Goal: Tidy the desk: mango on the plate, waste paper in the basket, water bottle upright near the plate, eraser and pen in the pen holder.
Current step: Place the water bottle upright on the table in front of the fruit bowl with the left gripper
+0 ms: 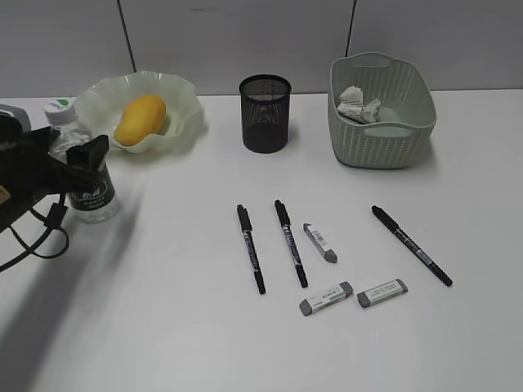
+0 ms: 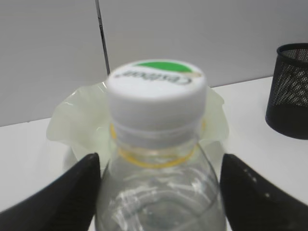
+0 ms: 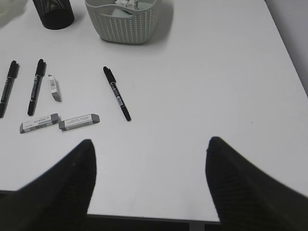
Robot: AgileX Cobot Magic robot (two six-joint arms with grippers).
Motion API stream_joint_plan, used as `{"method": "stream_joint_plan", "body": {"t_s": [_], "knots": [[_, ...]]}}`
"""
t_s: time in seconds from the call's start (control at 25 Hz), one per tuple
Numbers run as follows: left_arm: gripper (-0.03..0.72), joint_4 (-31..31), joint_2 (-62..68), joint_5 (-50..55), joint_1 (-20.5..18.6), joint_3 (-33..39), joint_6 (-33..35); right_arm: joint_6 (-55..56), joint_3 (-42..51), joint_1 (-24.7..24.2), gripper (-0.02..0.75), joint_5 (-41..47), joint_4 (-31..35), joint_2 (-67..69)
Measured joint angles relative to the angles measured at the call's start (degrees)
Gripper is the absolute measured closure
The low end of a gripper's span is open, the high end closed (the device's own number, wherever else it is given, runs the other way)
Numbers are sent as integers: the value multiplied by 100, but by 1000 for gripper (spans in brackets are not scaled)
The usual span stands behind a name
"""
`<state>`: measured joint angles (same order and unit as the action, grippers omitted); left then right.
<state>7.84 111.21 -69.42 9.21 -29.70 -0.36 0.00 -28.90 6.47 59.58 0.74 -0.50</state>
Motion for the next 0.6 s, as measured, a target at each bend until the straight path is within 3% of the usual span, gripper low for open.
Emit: {"method": "stream_joint_plan", "body": {"t_s": [0.28,0.6], "knots": [[101,34,-827,6,0,493,0,0,0,0,176,0,0,0],[99,297,-2186,12,0,542,0,0,0,0,176,0,0,0]]}}
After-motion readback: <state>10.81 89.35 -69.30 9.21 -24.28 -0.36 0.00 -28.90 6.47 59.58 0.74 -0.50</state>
